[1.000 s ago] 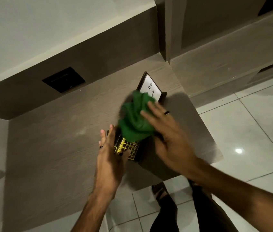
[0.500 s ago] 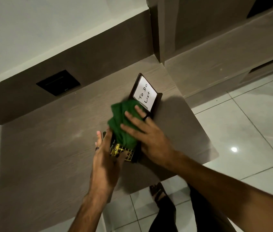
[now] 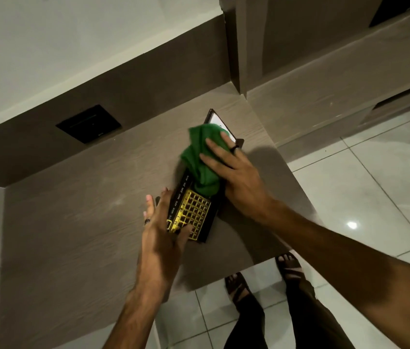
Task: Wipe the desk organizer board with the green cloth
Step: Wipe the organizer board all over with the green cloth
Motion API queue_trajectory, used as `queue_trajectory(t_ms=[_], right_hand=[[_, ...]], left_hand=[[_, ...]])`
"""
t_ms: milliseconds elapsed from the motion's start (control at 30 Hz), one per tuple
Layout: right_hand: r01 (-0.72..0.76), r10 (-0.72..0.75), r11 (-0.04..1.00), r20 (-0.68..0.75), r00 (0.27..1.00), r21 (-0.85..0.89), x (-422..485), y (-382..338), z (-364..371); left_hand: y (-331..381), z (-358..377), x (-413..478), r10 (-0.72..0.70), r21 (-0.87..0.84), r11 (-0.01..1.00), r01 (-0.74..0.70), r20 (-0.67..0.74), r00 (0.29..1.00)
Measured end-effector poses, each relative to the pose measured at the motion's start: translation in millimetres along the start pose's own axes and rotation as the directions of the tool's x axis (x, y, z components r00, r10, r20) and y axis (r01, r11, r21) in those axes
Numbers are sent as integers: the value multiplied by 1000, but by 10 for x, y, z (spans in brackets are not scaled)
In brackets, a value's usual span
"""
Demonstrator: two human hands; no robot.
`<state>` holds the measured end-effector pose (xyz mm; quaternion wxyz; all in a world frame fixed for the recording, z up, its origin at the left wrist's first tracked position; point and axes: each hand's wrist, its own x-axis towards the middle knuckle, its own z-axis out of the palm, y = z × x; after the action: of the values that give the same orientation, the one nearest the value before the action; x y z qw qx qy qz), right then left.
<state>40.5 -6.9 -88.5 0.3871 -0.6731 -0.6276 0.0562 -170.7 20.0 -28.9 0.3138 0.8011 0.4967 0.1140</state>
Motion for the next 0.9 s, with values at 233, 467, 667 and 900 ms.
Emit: queue_trajectory(t_ms=[233, 467, 667, 900], right_hand=[[200, -202, 979, 115, 973, 30, -495, -325, 202], [-151, 149, 987, -43, 988, -57, 416, 292, -280], [-274, 274, 962, 35, 961, 3, -276, -7, 45], [0, -41, 994, 359, 932, 114, -1154, -861, 176]], left_hand=[[-18, 8, 13, 44, -25, 999, -45, -21, 999], [20, -20, -40, 48, -41, 998, -47, 14, 999], [10, -14, 0, -18, 23, 1000, 18, 5, 1000], [-73, -22, -72, -25, -70, 997, 29, 59, 998]])
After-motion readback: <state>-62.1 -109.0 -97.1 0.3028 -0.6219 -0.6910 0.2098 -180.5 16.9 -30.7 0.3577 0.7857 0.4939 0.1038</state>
